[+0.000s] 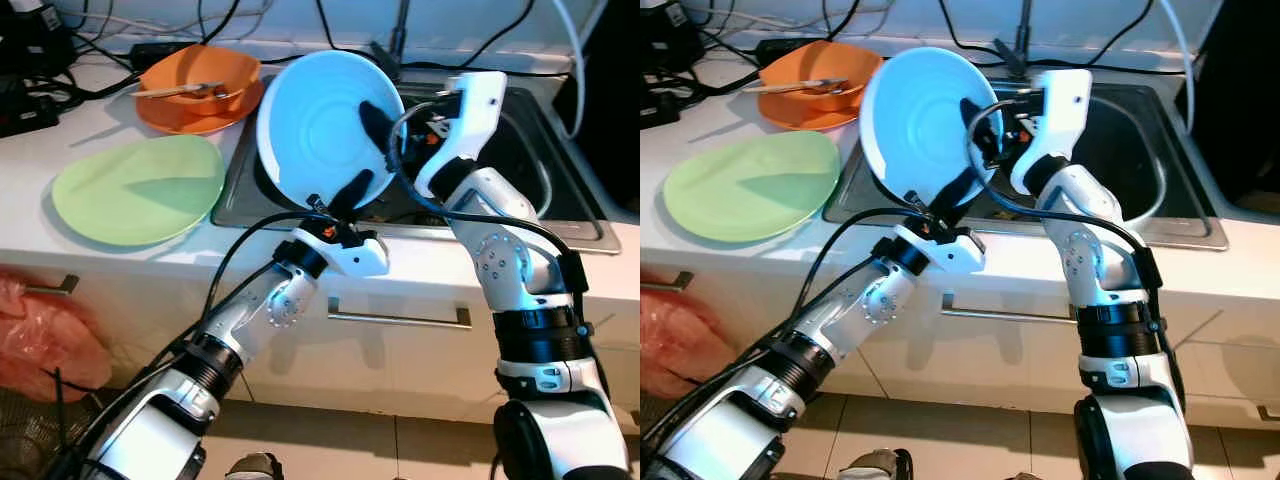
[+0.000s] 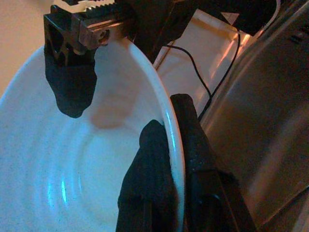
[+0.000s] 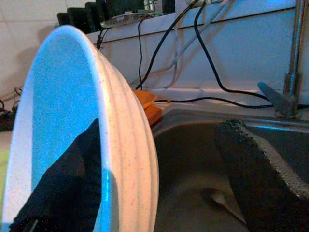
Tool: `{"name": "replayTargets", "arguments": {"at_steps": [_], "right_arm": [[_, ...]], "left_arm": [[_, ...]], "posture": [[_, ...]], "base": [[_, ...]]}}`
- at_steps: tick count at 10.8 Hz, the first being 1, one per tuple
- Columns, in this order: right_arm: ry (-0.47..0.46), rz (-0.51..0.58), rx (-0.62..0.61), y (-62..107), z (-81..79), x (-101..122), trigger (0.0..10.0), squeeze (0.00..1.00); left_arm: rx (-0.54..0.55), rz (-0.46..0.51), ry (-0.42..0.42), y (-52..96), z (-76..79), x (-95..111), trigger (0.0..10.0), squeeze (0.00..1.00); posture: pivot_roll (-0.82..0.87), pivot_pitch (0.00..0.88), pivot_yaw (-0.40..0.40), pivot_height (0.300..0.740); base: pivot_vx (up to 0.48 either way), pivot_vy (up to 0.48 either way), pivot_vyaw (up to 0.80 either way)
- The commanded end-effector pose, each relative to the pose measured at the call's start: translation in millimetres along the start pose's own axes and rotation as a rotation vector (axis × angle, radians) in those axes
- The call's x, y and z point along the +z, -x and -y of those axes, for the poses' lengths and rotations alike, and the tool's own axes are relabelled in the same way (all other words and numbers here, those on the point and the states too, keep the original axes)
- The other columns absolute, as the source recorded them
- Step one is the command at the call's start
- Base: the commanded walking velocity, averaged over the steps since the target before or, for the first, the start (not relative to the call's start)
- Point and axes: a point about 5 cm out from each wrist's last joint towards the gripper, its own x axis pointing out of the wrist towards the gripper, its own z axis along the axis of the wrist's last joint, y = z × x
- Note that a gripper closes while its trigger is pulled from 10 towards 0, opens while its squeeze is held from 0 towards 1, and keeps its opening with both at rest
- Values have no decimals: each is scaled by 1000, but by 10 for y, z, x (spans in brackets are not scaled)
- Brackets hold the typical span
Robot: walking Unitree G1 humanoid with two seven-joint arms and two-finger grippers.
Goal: Kitchen organization
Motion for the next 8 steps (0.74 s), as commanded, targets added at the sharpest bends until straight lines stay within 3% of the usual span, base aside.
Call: {"name": "replayTargets", "arguments": {"at_steps": [1,3,5,6,8], "right_arm": [[30,-63,-56,11,103,-86,0,0],[46,-124,-59,27,117,-177,0,0],[48,-170,-95,31,178,-211,0,0],[44,-170,-101,32,192,-205,0,0],[53,-178,-116,39,220,-189,0,0]], "left_arm": [[90,94,-21,-64,-126,152,0,0],[106,84,-75,-50,-152,117,667,0],[115,79,-104,-46,-159,107,3098,0],[118,76,-111,-44,-162,98,3176,0],[141,32,-162,-28,-210,3,4235,0]], "posture": [[49,101,2,740],[51,99,-2,740],[51,95,-1,740],[51,94,-2,740],[51,93,-1,740]], "base": [[0,0,0],[0,0,0],[0,0,0],[0,0,0],[0,0,0]]}}
